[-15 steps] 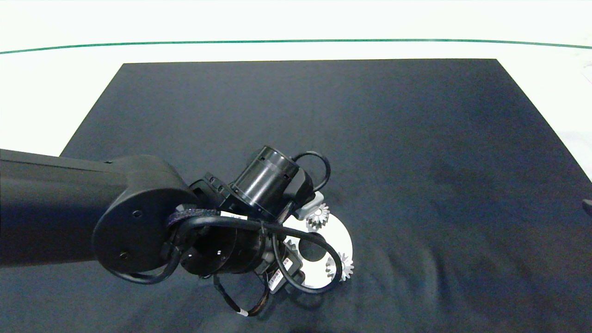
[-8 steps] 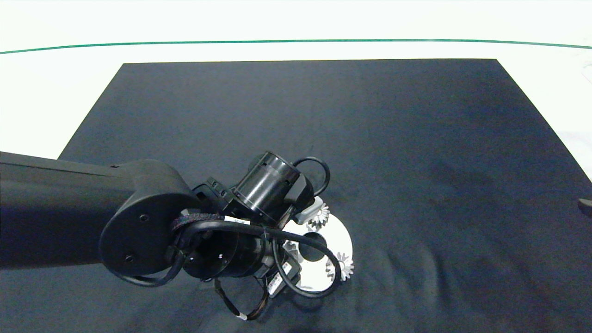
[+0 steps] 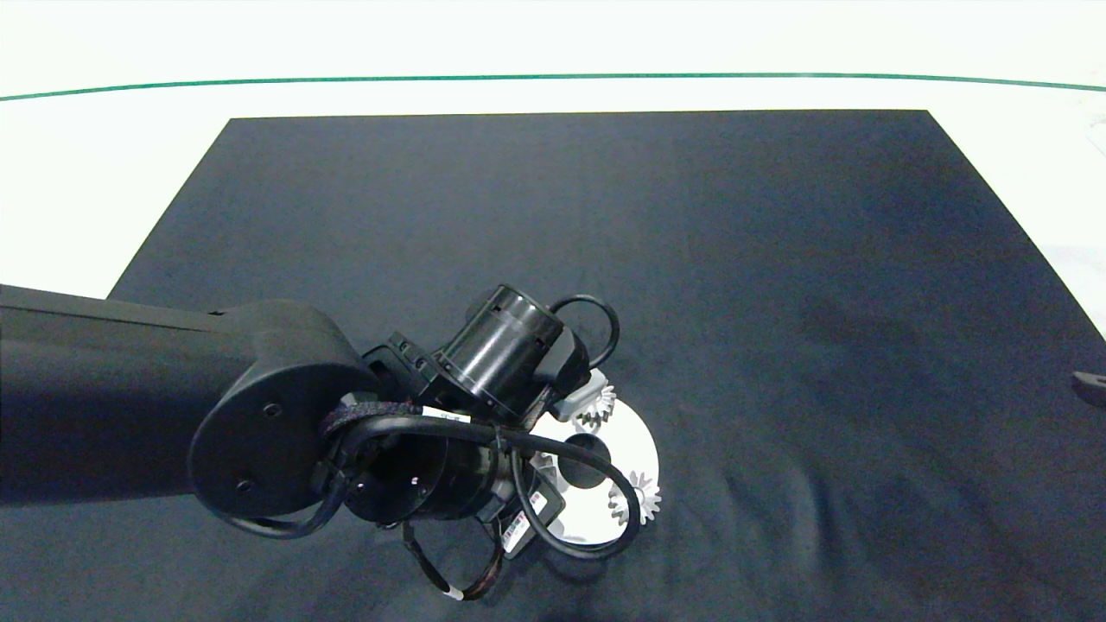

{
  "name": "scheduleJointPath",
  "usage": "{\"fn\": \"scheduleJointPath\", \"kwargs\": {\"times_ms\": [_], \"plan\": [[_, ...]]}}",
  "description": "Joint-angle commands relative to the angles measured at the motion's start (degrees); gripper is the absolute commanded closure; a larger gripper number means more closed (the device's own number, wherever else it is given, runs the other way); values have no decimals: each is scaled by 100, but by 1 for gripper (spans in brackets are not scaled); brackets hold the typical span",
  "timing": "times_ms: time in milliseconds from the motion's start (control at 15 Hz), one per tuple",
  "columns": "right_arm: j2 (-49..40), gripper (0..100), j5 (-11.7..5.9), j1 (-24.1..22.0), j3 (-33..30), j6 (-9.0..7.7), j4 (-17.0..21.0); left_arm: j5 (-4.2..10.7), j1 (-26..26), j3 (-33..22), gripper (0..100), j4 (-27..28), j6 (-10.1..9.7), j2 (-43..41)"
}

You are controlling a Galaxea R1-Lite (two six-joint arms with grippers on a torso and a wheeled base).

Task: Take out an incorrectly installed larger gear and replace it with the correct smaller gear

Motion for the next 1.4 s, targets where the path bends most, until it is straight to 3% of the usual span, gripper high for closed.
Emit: {"fn": "scheduleJointPath", "kwargs": {"times_ms": [67, 1133, 1400], "plan": [[-16, 0, 4, 2, 2, -33, 13, -6, 1, -9, 40, 3, -4, 43], [11, 0, 4, 2, 2, -41, 13, 3, 10, -35, 73, -120, -4, 25], [2, 0, 4, 10, 2, -41, 13, 3, 10, 79, 75, -85, -4, -309]]}}
